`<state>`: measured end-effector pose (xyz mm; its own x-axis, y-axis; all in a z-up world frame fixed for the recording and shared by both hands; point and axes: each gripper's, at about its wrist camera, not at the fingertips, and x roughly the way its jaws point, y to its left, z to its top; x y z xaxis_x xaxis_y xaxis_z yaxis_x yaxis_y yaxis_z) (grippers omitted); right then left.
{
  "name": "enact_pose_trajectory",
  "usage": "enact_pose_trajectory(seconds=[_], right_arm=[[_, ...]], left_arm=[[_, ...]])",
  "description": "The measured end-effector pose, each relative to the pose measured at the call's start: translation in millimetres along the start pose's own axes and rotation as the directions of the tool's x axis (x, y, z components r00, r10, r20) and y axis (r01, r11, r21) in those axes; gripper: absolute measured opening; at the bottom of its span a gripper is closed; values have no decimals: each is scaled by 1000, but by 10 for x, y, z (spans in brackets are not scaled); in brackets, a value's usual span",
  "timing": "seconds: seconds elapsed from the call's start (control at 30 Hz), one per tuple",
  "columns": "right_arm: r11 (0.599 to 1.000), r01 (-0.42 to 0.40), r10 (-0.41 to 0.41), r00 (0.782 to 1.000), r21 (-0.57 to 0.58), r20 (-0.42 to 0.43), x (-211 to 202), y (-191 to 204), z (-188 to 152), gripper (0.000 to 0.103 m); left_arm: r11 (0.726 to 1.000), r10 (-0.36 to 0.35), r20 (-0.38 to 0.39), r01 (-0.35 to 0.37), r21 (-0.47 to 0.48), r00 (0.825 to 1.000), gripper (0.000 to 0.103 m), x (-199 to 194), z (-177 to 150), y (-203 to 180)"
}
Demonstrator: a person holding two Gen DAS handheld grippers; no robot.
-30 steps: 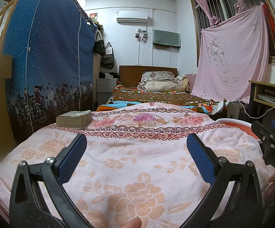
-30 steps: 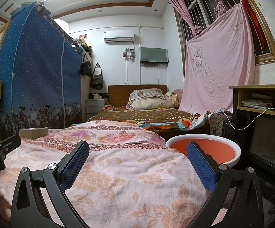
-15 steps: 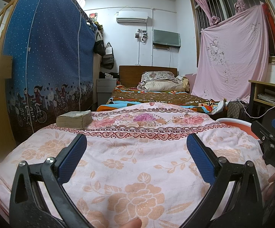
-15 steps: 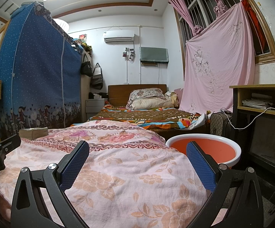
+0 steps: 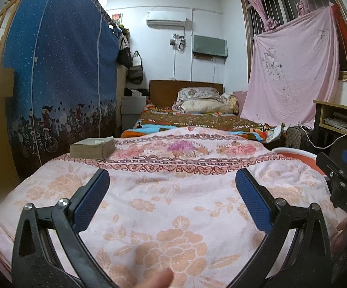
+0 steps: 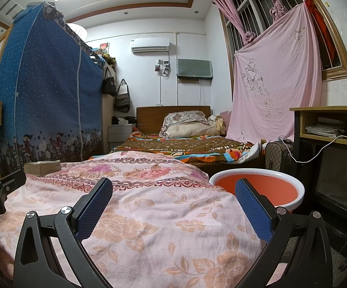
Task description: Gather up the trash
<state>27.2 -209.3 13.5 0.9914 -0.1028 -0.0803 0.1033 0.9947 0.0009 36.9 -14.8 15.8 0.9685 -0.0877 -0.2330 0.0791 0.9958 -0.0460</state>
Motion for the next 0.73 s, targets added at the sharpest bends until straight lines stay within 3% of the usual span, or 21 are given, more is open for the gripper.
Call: enact_pose_trajectory(seconds=[0.73], right_arm=[[1000, -2, 2, 1000, 1, -4, -12, 36, -39, 103]], left_arm=[[1000, 5, 9, -5, 22, 1000, 92, -27, 15, 10]])
